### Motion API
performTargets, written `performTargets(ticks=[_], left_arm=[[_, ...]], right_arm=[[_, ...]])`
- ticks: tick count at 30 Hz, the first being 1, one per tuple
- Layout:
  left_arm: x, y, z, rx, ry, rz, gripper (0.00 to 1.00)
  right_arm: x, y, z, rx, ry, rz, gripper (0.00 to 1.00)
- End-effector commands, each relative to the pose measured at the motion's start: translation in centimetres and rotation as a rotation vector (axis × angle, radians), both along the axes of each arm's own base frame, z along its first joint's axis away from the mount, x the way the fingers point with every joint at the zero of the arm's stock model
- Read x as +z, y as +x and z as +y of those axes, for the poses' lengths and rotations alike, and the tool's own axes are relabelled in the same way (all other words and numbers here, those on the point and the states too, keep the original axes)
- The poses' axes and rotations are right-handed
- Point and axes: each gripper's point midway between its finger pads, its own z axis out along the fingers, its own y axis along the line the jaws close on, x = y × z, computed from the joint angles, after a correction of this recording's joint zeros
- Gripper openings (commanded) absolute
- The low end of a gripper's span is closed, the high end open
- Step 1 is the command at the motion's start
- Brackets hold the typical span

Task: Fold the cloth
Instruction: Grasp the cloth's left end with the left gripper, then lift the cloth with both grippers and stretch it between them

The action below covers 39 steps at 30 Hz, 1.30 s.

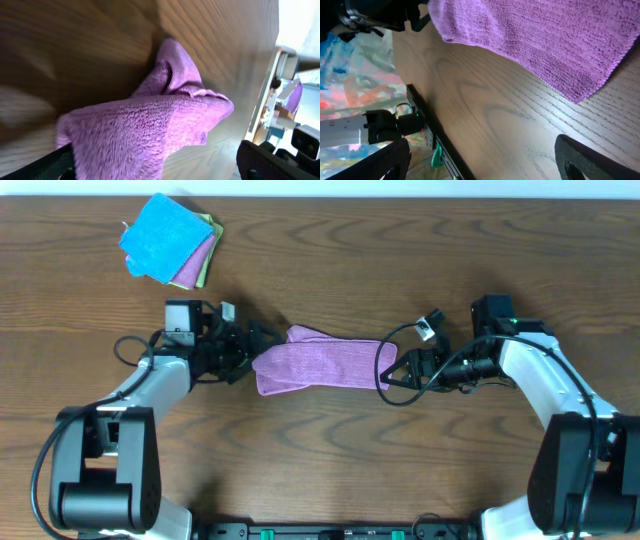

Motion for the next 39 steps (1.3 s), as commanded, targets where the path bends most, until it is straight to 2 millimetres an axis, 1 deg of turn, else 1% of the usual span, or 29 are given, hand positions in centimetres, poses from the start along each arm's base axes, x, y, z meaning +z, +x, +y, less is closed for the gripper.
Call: performTargets(ticks=[1,3,4,6,7,9,11,13,16,21,24,28,31,35,39], left_arm=[[-0.3,0.1,-0.6,-0.006,0.005,0.011,0.96],[-0.3,0.1,-0.7,0.002,0.004,0.022,0.95],[-0.3,0.1,-0.7,0.001,0.004,0.021,0.99],[-0.4,0.1,-0.7,0.002,0.009,0.021,0.84],[-0.4,0.1,-0.7,0.003,0.012,0.021,0.72],[-0.5,0.2,-0.6,0.009,0.021,0.02,0.44],[-0.5,0.2,-0.5,0.01,0.023,0.02,0.22],[-0.5,0.2,-0.5,0.01,0.023,0.02,0.06],[-0.5,0.1,-0.6,0.008,0.019,0.02,0.06],[0.2,0.2,-1.1,-0.014,-0.021,0.002,0.06],[0.5,0.1,-1.3,-0.026,-0.04,0.0,0.06],[0.6,0.0,-1.5,-0.031,-0.048,0.001,0.06],[0.6,0.0,-1.5,-0.035,-0.054,0.002,0.06],[0.7,-0.1,-1.6,-0.04,-0.062,0.003,0.06],[0.8,-0.1,-1.7,-0.043,-0.067,0.003,0.06]], right_arm=[[0.4,0.0,0.1,0.001,0.026,-0.009,0.92],[0.4,0.0,0.1,0.001,0.026,-0.01,0.91],[0.4,0.0,0.1,0.001,0.026,-0.01,0.91],[0.4,0.0,0.1,0.001,0.026,-0.01,0.91],[0.4,0.0,0.1,0.001,0.026,-0.01,0.91],[0.4,0.0,0.1,0.001,0.026,-0.01,0.9],[0.3,0.0,0.1,0.001,0.025,-0.01,0.9],[0.1,0.0,0.0,0.001,0.011,-0.01,0.9],[-0.9,-0.1,-0.8,0.004,-0.062,-0.009,0.9],[-1.6,0.1,-1.3,0.004,-0.108,-0.017,0.92],[-2.8,-0.2,-1.8,-0.013,-0.152,0.001,0.93],[-4.5,-0.1,-1.8,-0.039,-0.155,-0.021,0.92],[-5.6,0.2,-1.8,-0.054,-0.154,-0.068,0.9],[-6.5,0.9,-1.8,-0.085,-0.151,-0.109,0.87],[-6.7,1.6,-1.3,-0.099,-0.147,-0.139,0.86]])
